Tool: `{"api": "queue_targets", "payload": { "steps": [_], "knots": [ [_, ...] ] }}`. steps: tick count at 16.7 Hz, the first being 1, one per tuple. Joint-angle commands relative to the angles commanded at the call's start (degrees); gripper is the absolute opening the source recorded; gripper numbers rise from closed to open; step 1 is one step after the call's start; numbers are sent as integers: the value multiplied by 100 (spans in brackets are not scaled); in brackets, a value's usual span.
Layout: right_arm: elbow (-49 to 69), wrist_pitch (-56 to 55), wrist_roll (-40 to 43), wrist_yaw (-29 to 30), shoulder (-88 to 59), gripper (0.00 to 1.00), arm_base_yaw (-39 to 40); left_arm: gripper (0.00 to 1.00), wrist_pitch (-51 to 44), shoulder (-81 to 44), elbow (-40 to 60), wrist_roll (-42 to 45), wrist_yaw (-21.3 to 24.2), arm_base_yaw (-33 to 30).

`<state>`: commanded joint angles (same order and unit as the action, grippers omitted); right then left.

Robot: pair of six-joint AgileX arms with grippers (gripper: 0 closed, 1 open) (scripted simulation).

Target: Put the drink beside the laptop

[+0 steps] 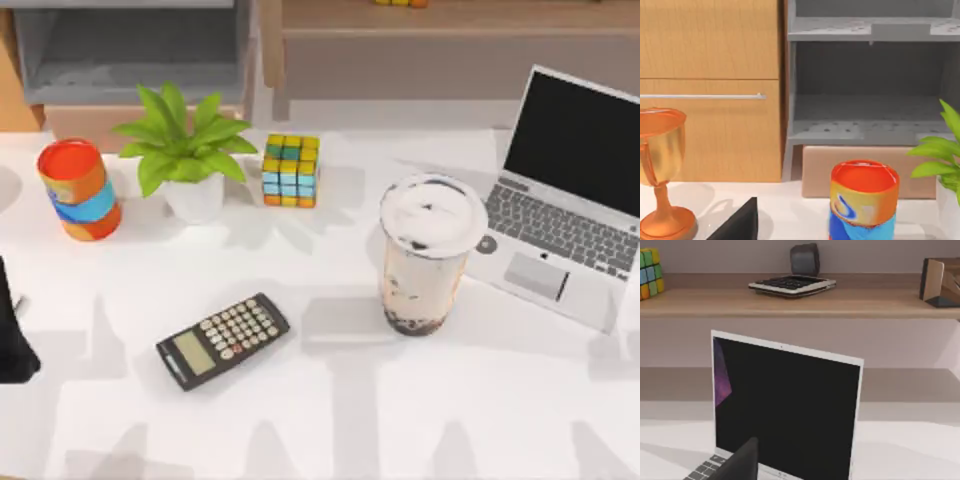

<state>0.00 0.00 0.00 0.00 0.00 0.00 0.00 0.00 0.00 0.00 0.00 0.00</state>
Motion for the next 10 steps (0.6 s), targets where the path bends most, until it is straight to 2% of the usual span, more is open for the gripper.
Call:
{"api": "queue_targets", "payload": {
  "steps": [5, 10],
  "knots": [
    [39, -188, -15, 157, -313, 100, 186, 100, 0, 0, 0, 0, 0, 0],
    [159, -1108, -29, 975, -1864, 100, 1044, 100, 0, 0, 0, 0, 0, 0]
  ]
}}
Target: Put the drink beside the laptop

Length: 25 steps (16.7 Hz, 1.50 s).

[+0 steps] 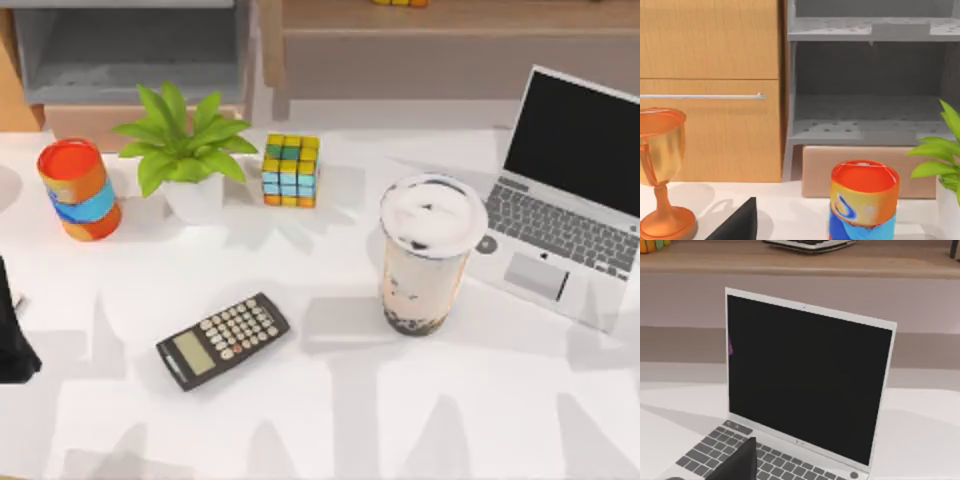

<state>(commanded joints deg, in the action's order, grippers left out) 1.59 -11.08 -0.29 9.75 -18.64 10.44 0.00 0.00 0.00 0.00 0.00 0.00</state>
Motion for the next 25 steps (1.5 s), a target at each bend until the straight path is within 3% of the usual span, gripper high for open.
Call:
{"api": "queue_targets", "payload": {
  "steps": [8, 17, 21, 25],
  "knots": [
    [181, -2561, 244, 2333, -4232, 100, 2221, 100, 0, 0, 0, 0, 0, 0],
    [1153, -6359, 368, 5011, -8940, 100, 4726, 100, 0, 0, 0, 0, 0, 0],
    [1863, -7880, 117, 5810, -10127, 100, 5507, 100, 0, 0, 0, 0, 0, 0],
    [2332, -8638, -101, 6194, -10624, 100, 5890, 100, 0, 0, 0, 0, 0, 0]
  ]
}}
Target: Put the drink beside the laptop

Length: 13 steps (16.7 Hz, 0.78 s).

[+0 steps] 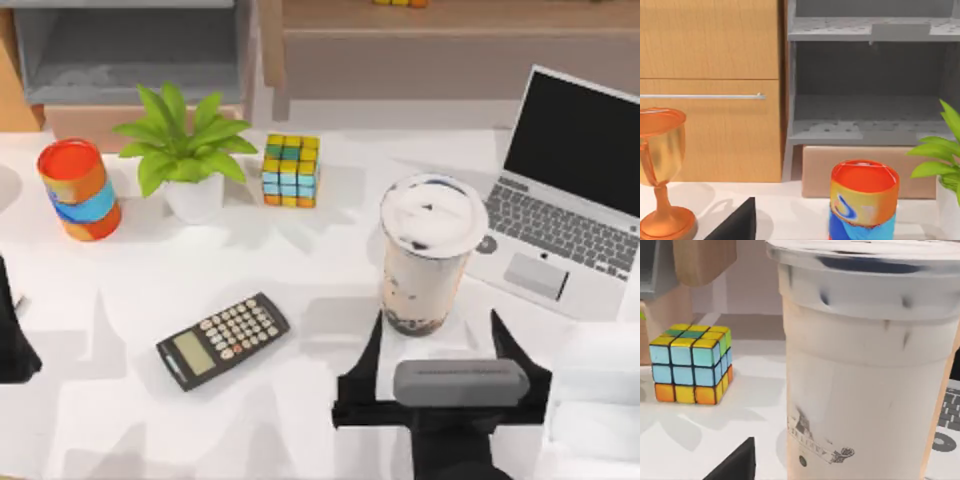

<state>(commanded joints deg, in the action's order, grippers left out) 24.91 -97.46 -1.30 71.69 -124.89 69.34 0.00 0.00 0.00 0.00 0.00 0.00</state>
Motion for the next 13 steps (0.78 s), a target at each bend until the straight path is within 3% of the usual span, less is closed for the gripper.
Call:
{"api": "queue_targets", "payload": {
  "steps": [7, 13],
  "knots": [
    [79, 9, -3, -89, -12, 100, -99, 100, 0, 0, 0, 0, 0, 0],
    [708, 416, 65, -1174, -155, 100, -1176, 100, 0, 0, 0, 0, 0, 0]
  ]
}}
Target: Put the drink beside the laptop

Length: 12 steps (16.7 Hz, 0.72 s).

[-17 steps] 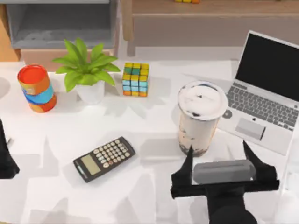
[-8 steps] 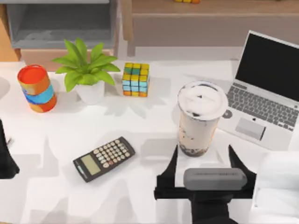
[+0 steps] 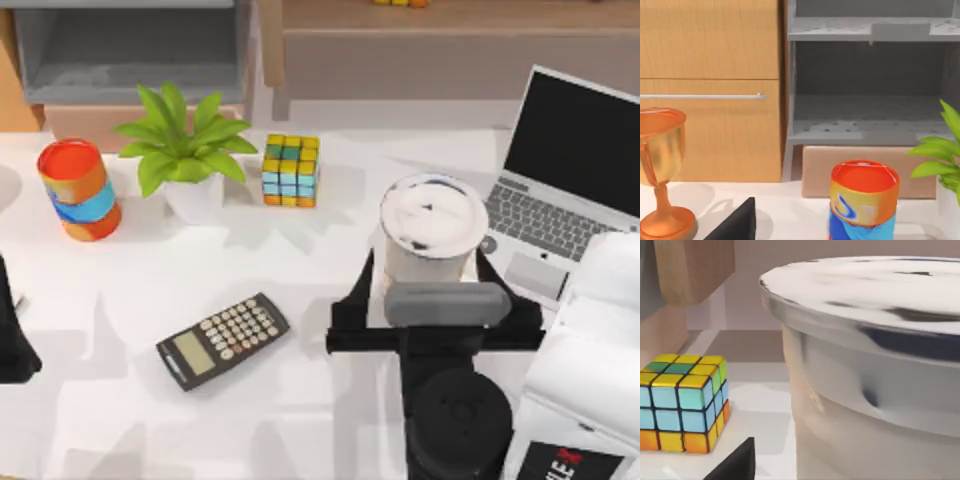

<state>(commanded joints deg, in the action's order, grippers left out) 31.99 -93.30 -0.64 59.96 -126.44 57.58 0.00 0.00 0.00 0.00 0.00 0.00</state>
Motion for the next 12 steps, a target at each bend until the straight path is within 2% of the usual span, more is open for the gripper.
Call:
{"api": "queue_targets", "payload": {
  "steps": [2, 6, 12],
  "knots": [
    [151, 97, 11, -246, -42, 100, -247, 100, 0, 0, 0, 0, 0, 0],
    [173, 110, 12, -278, -49, 100, -278, 100, 0, 0, 0, 0, 0, 0],
    [173, 110, 12, -278, -49, 55, -278, 100, 0, 0, 0, 0, 0, 0]
  ]
}}
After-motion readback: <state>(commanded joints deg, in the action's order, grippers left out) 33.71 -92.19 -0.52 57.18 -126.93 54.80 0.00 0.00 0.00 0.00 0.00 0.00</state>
